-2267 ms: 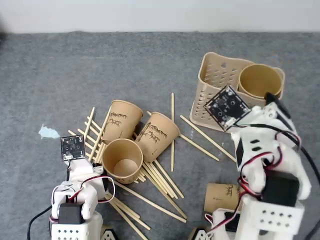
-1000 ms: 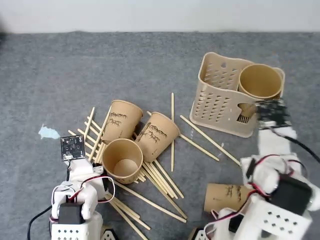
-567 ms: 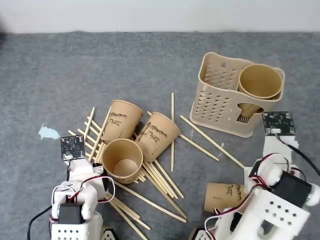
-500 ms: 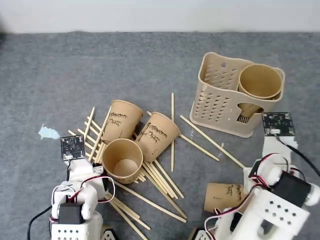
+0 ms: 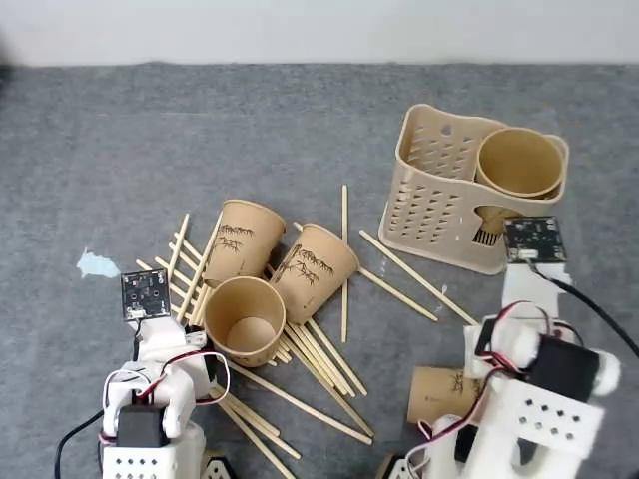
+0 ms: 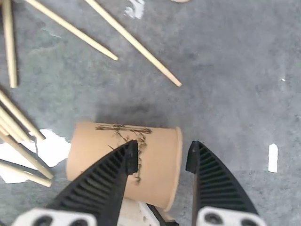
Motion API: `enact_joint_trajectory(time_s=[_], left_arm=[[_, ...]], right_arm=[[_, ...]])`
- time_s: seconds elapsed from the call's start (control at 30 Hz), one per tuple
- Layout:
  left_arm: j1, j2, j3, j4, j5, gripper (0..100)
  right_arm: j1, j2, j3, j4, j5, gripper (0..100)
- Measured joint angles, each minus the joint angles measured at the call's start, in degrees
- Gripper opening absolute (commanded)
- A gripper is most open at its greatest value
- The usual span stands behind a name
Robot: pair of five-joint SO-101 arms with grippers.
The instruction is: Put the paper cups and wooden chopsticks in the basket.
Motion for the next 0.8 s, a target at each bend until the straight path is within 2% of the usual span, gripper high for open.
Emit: enact_joint_trajectory(time_s=[0.23, 0.8], left_arm=[[0.0, 0.0, 0.0, 0.0, 0.0, 2], [0.0, 0.0, 0.0, 0.0, 0.0, 2]], right_arm=[[-5.4, 0.0, 0.0, 0.0, -4.4, 19.0], [-5.5, 0.0, 0.0, 0.0, -4.9, 19.0]])
